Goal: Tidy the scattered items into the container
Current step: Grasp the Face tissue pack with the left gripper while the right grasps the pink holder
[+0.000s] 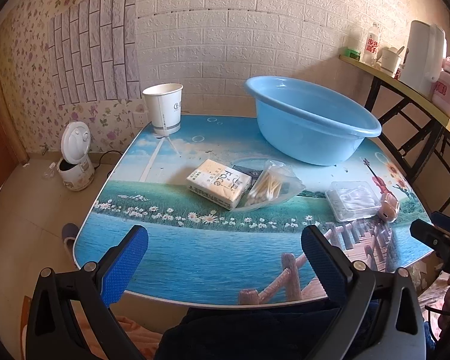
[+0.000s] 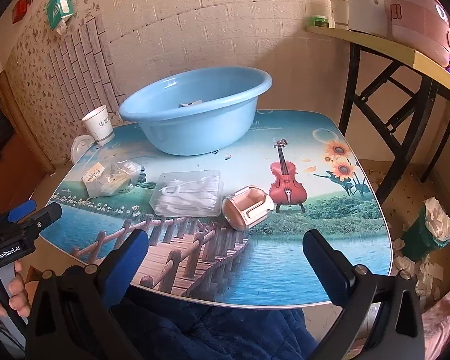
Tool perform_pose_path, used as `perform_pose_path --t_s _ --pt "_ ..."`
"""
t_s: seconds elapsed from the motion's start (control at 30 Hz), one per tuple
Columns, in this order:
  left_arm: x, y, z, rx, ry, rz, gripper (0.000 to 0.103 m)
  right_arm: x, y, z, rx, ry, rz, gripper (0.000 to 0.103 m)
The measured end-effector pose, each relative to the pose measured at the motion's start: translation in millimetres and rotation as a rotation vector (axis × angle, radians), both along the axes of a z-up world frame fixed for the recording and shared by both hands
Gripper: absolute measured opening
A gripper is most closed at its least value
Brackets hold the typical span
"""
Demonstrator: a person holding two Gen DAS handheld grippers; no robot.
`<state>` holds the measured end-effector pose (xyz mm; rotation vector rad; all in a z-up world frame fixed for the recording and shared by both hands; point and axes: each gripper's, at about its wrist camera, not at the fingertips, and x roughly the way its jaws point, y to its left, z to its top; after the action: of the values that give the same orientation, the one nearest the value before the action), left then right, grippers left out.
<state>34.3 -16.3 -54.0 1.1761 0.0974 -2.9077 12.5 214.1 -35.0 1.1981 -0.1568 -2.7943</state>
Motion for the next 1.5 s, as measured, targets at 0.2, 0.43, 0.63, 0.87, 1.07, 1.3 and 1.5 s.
perform_pose_path --t_s 0.2,0.43,0.63,0.87,1.07,1.3,1.5 --pt "-2.7 -5.6 -4.4 -0.005 -0.01 0.015 0.103 -2.9 6.5 -3.5 -0.006 -0.009 -0.018 0.103" --pt "-6.1 -19.1 -12.4 -0.007 -0.029 0.052 0.103 -5.4 12.9 -6.6 -0.012 -0.018 -0.037 0.103" --pt "-12.7 -27.7 -18.5 -0.004 -0.045 0.073 0.103 -9.5 18.4 -10.6 -0.001 -0.029 -0.055 0.103" --pt "-20.7 -28.8 -28.4 -0.011 -0.066 0.07 0.103 -15.2 29.5 -18.0 0.011 -0.049 -0.092 0.103" --pt "-31.4 -33.0 -37.2 -0.035 -0.084 0.062 0.103 -22.5 29.5 -24.2 0.036 -0.063 -0.082 0.102" --pt "-46.8 -30.9 -42.6 -0.059 -0.084 0.015 0.103 -34.3 22.9 -31.3 0.113 -0.068 -0.042 0.099" --pt "-62.1 -23.2 -45.4 -0.09 -0.079 -0.049 0.103 -48.1 20.3 -34.0 0.146 -0.083 0.008 0.09"
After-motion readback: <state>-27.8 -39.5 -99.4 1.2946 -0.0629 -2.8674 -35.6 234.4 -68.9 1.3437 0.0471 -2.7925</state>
